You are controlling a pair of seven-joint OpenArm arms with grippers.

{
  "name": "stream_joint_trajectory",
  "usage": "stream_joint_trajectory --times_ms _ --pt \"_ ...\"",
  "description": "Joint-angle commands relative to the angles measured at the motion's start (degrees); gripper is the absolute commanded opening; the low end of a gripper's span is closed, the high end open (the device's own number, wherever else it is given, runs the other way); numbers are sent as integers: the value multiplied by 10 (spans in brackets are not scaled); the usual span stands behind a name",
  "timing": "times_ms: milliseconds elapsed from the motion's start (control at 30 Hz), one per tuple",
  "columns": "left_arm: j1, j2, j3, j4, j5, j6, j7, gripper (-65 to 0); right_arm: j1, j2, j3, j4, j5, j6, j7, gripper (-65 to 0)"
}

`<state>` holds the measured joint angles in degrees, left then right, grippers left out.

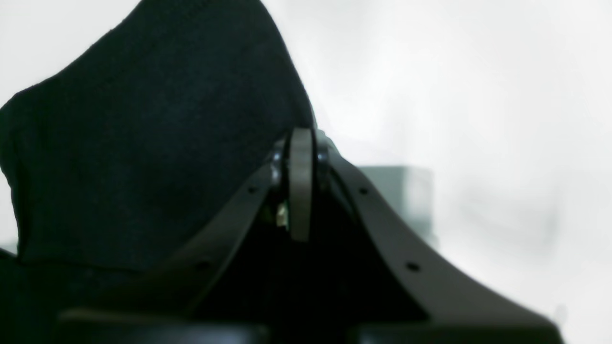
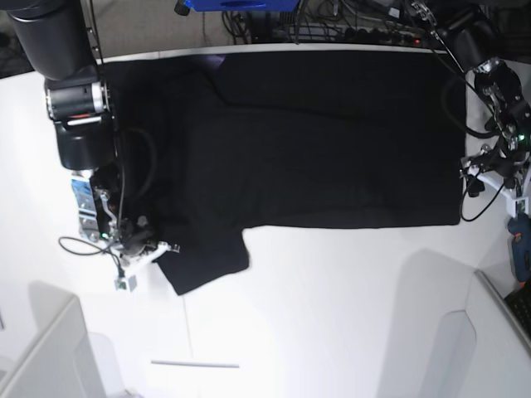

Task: Fold the T-shirt properly
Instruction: 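Grasp the sleeve with right gripper and hem corner with left gripper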

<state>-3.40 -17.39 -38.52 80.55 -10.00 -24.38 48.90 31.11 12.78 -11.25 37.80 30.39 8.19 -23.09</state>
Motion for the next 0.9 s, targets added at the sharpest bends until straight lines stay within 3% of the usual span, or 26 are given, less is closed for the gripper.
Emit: stream_joint_trajectory --times_ms 0,467,667,867 --pt "-24 -11 6 -8 7 -1 -14 -140 11 1 0 3 -1 2 -15 -650" --pt "-168 -21 17 -179 20 -1 -23 -140 9 0 0 3 0 2 -14 -650" --pt "-177 -28 88 -242 20 0 -77 -140 11 0 0 3 0 2 -14 -650" --pt "-188 -28 97 -283 15 0 -87 -142 11 0 0 3 0 2 -14 -650"
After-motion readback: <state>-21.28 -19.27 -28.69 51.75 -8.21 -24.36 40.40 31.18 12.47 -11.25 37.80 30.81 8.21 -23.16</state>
